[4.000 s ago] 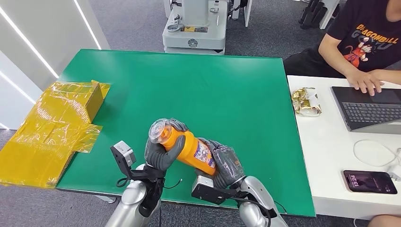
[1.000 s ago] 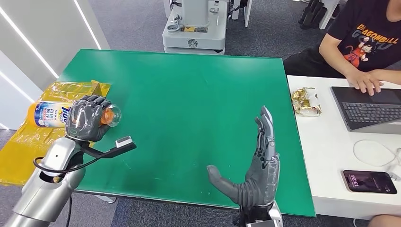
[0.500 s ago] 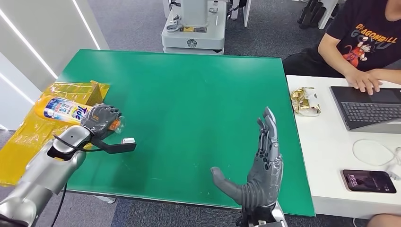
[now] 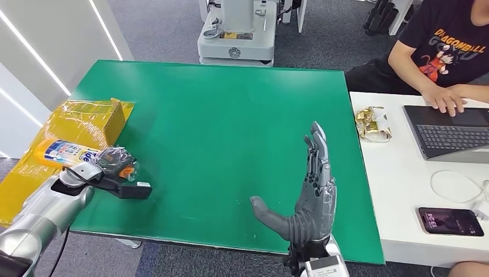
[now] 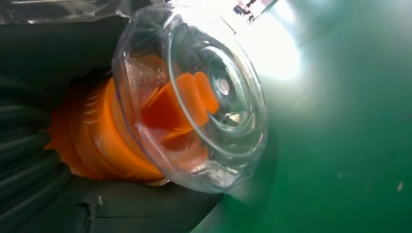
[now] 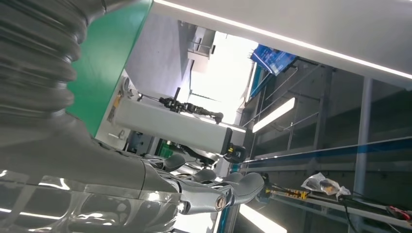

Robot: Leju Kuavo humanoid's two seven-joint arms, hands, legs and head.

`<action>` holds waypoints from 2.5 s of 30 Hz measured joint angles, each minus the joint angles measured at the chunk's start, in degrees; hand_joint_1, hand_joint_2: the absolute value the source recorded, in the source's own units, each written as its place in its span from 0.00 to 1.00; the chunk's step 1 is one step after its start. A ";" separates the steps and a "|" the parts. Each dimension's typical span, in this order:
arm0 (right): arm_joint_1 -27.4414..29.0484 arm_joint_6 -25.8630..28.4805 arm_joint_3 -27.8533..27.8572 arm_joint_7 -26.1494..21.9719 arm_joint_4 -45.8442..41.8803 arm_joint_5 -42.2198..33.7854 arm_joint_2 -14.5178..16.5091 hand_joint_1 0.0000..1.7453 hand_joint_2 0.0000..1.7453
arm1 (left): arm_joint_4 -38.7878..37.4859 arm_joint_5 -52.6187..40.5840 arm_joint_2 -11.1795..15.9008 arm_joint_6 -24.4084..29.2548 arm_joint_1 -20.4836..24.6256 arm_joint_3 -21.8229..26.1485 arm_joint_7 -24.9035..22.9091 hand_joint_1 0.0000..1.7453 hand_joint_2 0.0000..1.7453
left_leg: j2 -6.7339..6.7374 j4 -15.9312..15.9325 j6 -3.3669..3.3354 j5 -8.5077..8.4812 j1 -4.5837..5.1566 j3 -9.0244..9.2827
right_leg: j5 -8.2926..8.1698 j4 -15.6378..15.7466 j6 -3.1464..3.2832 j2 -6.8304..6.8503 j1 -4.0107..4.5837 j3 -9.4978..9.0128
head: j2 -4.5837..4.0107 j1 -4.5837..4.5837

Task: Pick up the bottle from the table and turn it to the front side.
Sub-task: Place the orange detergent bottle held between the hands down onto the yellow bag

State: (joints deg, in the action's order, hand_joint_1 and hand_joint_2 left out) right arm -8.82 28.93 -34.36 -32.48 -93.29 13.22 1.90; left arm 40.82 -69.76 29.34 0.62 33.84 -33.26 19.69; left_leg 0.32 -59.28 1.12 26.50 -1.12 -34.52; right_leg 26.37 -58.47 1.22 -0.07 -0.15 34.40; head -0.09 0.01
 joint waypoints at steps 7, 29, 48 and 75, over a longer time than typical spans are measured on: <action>-1.06 -0.35 -0.51 -0.22 1.12 -0.69 0.00 0.00 1.00 | -1.46 1.18 0.34 0.68 0.19 -0.14 0.00 0.91 1.00 | 0.01 0.00 0.00 0.00 0.00 0.02 | 0.00 -0.01 0.00 0.00 0.00 -0.02 | 0.00 0.01; -3.36 -1.64 -1.07 -0.70 4.23 -1.51 0.00 0.00 1.00 | -0.99 3.07 0.88 5.75 -2.31 1.87 -2.81 0.00 1.00 | 0.01 0.03 0.06 -0.04 0.01 0.21 | 0.00 -0.12 0.01 0.01 -0.01 -0.16 | 0.00 0.01; -3.47 -1.51 -1.07 -0.80 4.51 -1.67 0.00 0.00 1.00 | 3.55 1.85 1.91 9.14 -8.32 7.55 -3.52 0.00 1.00 | 0.00 0.04 0.13 -0.07 0.01 0.24 | 0.02 -0.15 0.04 0.01 -0.01 -0.15 | 0.00 -0.01; -2.33 -2.84 -0.85 -1.31 4.43 0.16 0.00 0.00 1.00 | 38.77 20.20 -3.25 29.41 -28.63 25.87 11.30 0.00 1.00 | -0.08 0.03 0.14 -0.05 0.05 0.15 | 0.06 -0.06 0.10 0.10 -0.04 -0.11 | 0.00 -0.01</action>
State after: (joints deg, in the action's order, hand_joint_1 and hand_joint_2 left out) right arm -11.15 26.09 -35.22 -33.79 -88.86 13.39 1.90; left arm 79.59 -49.56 26.09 30.04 5.21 -7.39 30.99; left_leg 0.24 -59.25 1.26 26.45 -1.08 -34.37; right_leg 26.43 -58.53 1.31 0.03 -0.19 34.30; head -0.09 0.00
